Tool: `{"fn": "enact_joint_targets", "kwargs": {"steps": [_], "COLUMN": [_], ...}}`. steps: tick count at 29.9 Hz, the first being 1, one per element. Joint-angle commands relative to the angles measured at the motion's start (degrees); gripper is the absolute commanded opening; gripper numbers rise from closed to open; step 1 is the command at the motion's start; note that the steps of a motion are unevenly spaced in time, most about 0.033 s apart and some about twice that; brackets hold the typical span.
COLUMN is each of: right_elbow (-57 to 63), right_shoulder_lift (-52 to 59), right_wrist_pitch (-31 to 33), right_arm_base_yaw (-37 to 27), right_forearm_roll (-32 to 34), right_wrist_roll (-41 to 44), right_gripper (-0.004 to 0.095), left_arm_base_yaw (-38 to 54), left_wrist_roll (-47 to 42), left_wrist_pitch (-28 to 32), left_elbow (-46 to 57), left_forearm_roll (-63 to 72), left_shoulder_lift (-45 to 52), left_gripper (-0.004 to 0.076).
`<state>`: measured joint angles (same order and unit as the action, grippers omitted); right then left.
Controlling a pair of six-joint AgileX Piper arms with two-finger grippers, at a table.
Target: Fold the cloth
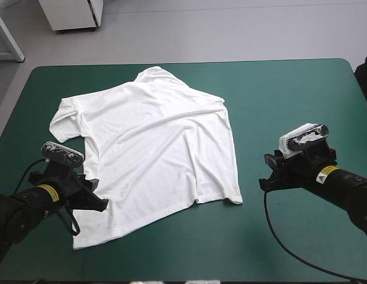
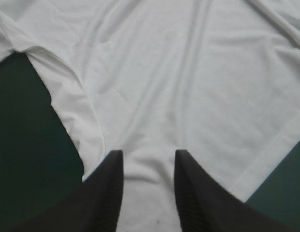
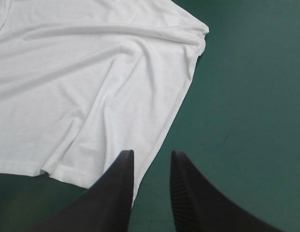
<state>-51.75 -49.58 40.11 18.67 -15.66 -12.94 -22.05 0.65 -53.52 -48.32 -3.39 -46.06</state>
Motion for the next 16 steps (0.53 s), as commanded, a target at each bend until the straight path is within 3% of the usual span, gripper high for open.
{"fn": "enact_joint_targets", "kwargs": {"steps": [1, 16], "right_elbow": [-2.03, -2.03], "right_shoulder_lift": [0.46, 0.33], "right_wrist_pitch": [-3.52, -2.31], "right_arm_base_yaw": [-0.1, -0.1], "right_forearm_roll": [-0.68, -0.86], "right_wrist_roll": [-0.62, -0.62], "right_gripper": [0.0252, 0.0252], "left_arm_base_yaw": [-0.28, -0.28], "left_wrist_roll": [-0.65, -0.65], "left_wrist_pitch": [2.86, 1.34], "left_elbow": [-1.98, -1.98], "left_forearm_roll": [-0.04, -0.04], "left_shoulder_lift": [0.16, 0.16], "left_gripper": [0.0258, 0.0258]}}
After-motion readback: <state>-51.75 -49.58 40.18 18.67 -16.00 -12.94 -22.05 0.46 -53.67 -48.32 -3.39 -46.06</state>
